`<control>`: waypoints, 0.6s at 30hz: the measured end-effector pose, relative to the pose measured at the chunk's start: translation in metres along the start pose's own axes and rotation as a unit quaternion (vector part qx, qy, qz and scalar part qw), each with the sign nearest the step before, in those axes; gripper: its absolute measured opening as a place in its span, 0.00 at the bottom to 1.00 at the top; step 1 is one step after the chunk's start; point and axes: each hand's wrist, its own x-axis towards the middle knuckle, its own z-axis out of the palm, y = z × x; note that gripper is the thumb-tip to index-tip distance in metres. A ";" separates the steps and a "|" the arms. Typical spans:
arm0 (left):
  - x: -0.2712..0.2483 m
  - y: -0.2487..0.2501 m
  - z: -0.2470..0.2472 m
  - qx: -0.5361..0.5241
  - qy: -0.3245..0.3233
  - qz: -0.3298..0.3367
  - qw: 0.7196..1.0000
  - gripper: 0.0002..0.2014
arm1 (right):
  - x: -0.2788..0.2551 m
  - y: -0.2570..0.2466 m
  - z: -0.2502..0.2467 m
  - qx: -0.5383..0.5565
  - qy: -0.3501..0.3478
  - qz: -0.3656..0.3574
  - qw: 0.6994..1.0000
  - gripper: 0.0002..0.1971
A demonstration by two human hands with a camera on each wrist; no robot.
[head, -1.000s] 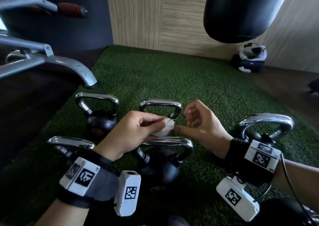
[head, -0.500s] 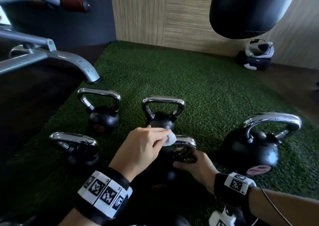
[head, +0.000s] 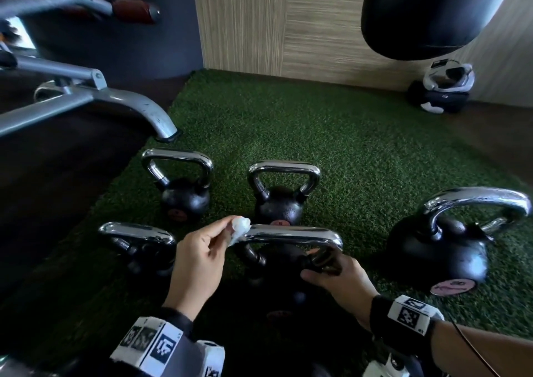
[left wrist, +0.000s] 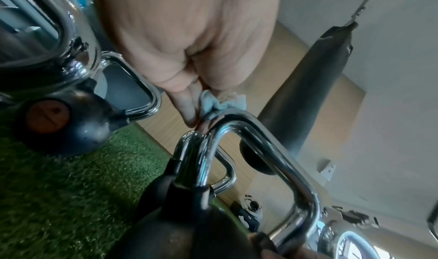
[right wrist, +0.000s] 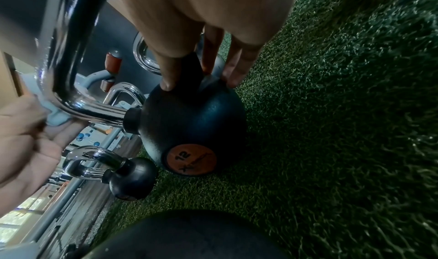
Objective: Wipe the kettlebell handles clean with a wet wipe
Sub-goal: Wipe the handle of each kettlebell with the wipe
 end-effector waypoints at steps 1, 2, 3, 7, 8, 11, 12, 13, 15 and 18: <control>-0.002 0.000 0.001 -0.001 0.004 -0.001 1.000 0.13 | 0.000 -0.001 0.000 -0.001 0.002 0.000 1.000 0.17; -0.004 -0.001 0.002 -0.010 0.009 -0.002 1.000 0.13 | 0.000 0.000 0.000 -0.003 0.005 0.000 1.000 0.18; -0.006 -0.003 0.003 -0.029 0.011 -0.012 0.999 0.12 | 0.001 0.001 0.001 -0.003 0.007 0.000 1.000 0.17; -0.011 -0.017 0.008 -0.178 -0.018 -0.170 0.969 0.12 | 0.001 0.002 0.001 0.005 0.004 0.001 1.000 0.24; -0.011 -0.019 0.008 -0.194 -0.030 -0.197 0.960 0.14 | 0.001 0.002 0.001 0.005 0.003 -0.001 1.000 0.28; -0.010 -0.021 0.004 -0.176 -0.048 -0.202 0.962 0.16 | 0.002 0.002 0.000 0.006 -0.002 0.000 1.000 0.30; -0.009 -0.021 0.003 -0.171 -0.051 -0.198 0.964 0.16 | 0.002 0.003 -0.001 0.009 -0.002 0.002 1.000 0.31; -0.009 -0.021 0.003 -0.166 -0.054 -0.199 0.964 0.16 | 0.002 0.003 0.000 0.012 -0.002 0.003 1.000 0.31; -0.010 -0.024 0.006 -0.132 -0.063 -0.206 0.967 0.18 | 0.001 0.003 0.000 0.011 -0.001 0.003 1.000 0.32; -0.014 -0.035 0.013 -0.043 -0.083 -0.187 0.978 0.19 | 0.001 0.001 -0.001 0.009 -0.010 -0.001 1.000 0.33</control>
